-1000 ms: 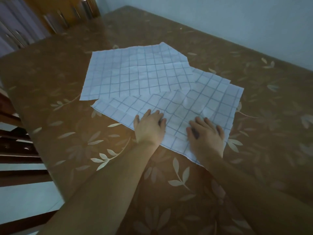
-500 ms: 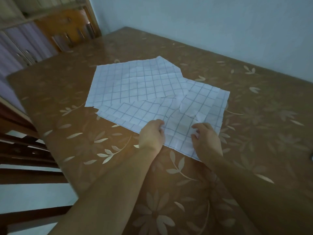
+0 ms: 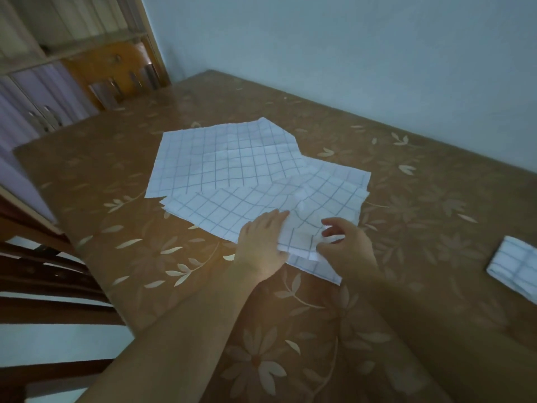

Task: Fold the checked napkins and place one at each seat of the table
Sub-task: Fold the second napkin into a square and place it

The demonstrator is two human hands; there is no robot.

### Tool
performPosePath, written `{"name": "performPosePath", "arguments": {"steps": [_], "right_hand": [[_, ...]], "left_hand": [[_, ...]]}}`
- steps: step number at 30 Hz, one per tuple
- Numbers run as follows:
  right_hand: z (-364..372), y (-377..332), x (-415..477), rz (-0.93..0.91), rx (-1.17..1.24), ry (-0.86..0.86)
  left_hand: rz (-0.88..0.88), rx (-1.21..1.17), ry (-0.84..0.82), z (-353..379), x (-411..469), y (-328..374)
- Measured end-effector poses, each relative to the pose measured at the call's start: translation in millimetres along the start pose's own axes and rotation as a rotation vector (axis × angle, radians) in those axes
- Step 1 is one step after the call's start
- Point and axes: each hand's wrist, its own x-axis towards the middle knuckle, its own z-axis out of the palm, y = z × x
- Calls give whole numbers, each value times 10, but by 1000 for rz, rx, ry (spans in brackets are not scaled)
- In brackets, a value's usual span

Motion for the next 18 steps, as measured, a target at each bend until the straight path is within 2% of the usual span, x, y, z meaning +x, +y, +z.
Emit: {"name": "performPosePath", "arguments": {"steps": [5,8,12,16,18], "right_hand": [[-341,-193,-521,104,-43,-278],[-442,-182,-902,251,-102,-485],[-469,-129,-1454,339,-205,-727],[-452,-187,-1871,430,-181,-950],[-436,-203,-1981,405,-307,-990]], "left_hand": [[46,170,-11,-128,-301,-2],[71,186,-10,-225,-679,-38],[88,203,-23,-307,-1153,-109],[152,97,-55,-424,-1476,-99],[209,-4,-38,-531,-1597,-41]]}}
